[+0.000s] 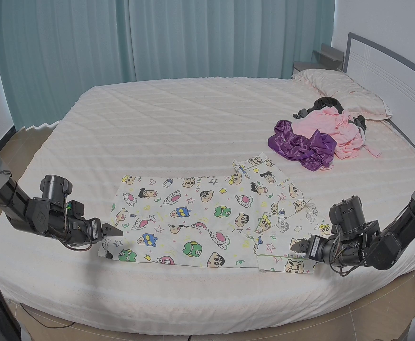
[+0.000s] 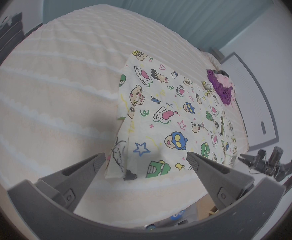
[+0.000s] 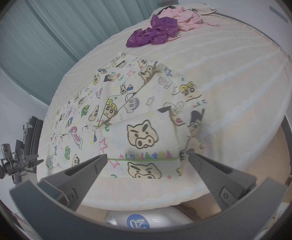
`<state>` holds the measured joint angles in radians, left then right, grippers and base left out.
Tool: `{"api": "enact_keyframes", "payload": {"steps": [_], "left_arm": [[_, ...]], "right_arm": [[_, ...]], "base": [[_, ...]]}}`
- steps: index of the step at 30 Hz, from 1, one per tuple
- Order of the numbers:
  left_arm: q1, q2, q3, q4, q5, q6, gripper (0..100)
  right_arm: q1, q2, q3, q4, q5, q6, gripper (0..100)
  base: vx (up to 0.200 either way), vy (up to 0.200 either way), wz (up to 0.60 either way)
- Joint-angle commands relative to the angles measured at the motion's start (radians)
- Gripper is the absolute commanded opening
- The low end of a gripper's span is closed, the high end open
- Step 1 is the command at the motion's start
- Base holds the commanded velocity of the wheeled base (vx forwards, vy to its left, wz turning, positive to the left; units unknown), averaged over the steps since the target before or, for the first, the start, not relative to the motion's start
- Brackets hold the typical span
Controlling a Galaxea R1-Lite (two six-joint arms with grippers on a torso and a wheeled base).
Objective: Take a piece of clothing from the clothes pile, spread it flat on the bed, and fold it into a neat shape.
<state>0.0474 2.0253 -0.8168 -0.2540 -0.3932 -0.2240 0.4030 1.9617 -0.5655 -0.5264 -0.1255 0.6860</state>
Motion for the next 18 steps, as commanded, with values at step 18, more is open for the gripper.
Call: {"api": "enact_keyframes", "payload": {"steps": [18], "left_arm": [[-0.011,0.159,-0.088,-0.001,-0.006,0.124,100]], "right_arm": [[0.036,-0.035,-0.013,0.003,0.003,-0.017,100]], "base": [[0.000,0.000,0.00]]}}
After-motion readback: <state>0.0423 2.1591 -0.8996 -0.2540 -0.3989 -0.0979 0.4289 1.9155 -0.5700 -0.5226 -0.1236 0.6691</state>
